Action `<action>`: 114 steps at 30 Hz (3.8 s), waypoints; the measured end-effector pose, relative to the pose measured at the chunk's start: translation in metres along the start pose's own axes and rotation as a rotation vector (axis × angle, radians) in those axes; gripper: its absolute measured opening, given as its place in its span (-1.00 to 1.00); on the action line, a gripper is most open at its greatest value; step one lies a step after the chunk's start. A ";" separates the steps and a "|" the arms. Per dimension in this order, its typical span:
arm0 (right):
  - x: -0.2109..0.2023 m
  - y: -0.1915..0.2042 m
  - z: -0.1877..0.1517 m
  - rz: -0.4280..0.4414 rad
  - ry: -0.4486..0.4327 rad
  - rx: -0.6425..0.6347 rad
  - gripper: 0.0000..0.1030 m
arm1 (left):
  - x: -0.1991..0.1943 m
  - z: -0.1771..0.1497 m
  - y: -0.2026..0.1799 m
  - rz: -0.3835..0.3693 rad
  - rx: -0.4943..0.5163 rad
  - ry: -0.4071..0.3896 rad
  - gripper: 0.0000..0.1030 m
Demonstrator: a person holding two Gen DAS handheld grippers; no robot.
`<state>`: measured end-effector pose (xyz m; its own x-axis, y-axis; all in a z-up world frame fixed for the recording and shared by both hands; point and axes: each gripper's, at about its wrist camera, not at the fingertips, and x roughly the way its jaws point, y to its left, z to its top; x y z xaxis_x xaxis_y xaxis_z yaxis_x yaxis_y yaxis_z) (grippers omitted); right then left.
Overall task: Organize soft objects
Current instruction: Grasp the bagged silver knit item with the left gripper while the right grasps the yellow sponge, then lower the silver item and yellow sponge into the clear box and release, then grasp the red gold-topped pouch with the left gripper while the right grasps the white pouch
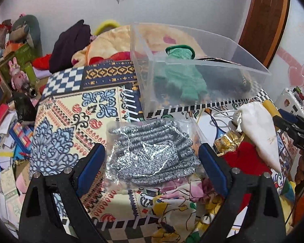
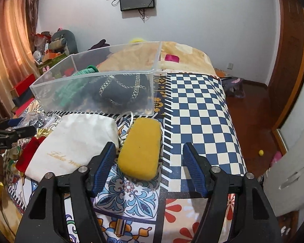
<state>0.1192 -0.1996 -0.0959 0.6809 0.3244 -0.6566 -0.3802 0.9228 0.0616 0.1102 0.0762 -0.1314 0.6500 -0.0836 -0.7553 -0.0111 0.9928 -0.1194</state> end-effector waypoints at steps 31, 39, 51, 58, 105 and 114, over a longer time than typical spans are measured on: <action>-0.040 0.020 0.051 0.078 -0.173 -0.031 -0.38 | -0.084 0.031 -0.044 -0.044 0.105 -0.263 0.05; -0.039 0.036 0.075 0.090 -0.239 -0.062 -0.38 | -0.083 0.069 -0.049 -0.035 0.089 -0.322 0.05; 0.000 0.046 0.097 0.084 -0.201 -0.078 -0.37 | -0.032 0.102 -0.053 -0.020 0.048 -0.257 0.05; 0.033 0.041 0.097 0.065 -0.105 -0.077 -0.37 | 0.006 0.109 -0.060 -0.012 0.063 -0.178 0.05; -0.002 0.041 0.009 0.128 -0.034 -0.040 0.60 | -0.029 -0.017 -0.059 -0.121 0.081 -0.117 0.41; 0.013 0.039 0.000 0.173 0.022 -0.007 0.17 | -0.019 -0.023 -0.069 -0.136 0.134 -0.078 -0.27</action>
<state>0.1134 -0.1594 -0.1022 0.5913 0.4737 -0.6527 -0.4952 0.8520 0.1698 0.0817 0.0076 -0.1238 0.6958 -0.2156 -0.6852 0.1782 0.9759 -0.1261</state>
